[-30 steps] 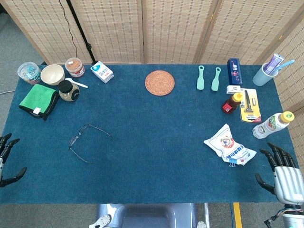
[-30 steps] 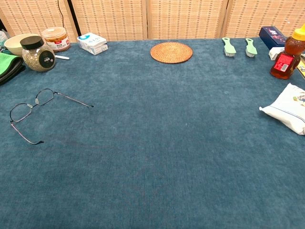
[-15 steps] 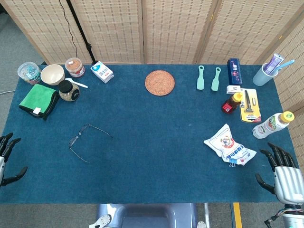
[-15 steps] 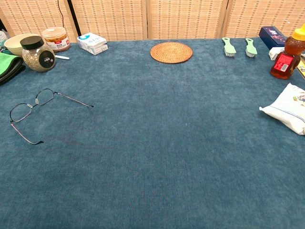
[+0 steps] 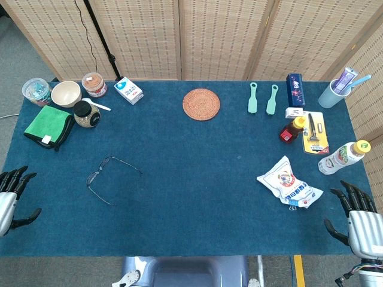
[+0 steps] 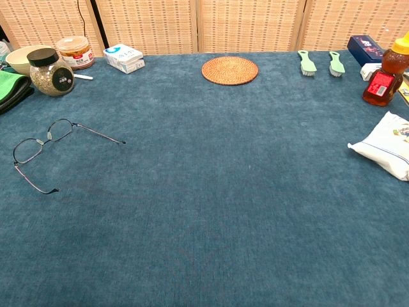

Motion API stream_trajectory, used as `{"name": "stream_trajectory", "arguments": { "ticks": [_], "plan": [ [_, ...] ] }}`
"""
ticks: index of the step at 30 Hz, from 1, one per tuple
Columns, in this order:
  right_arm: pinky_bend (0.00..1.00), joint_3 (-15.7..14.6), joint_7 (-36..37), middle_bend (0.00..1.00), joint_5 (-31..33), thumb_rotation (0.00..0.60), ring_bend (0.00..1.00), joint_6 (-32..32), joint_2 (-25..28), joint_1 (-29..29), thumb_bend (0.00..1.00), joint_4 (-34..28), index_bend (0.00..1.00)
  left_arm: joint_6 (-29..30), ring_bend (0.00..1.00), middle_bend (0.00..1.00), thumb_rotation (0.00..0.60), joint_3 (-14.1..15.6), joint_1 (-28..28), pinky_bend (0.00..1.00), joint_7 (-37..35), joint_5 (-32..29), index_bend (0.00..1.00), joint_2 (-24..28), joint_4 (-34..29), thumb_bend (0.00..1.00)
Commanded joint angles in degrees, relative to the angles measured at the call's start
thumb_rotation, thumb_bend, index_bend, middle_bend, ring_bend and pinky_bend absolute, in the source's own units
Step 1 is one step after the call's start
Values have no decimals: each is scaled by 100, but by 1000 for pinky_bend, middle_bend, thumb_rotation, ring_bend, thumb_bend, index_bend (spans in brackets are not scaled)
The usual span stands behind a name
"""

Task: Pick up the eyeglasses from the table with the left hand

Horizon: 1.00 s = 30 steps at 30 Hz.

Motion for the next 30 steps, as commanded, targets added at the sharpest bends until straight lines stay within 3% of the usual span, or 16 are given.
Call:
{"name": "stream_trajectory", "arguments": {
  "ticks": [1,18,30],
  "plan": [
    [139,-5,-6,108,13,600,112,9,0,-14,304,3,214,-306,16,60,545,-60,-203,0,137,-192,160,-99,156,237],
    [139,-4,-67,108,72,600,112,45,45,-65,304,-28,214,-1724,1,59,514,-242,-1147,0,1014,-1234,194,-966,1081,237],
    [139,-1,-90,108,126,600,112,98,90,-125,304,-51,214,-2221,0,0,489,-388,-1719,0,1649,-1940,216,-1692,1667,238]
  ]
}}
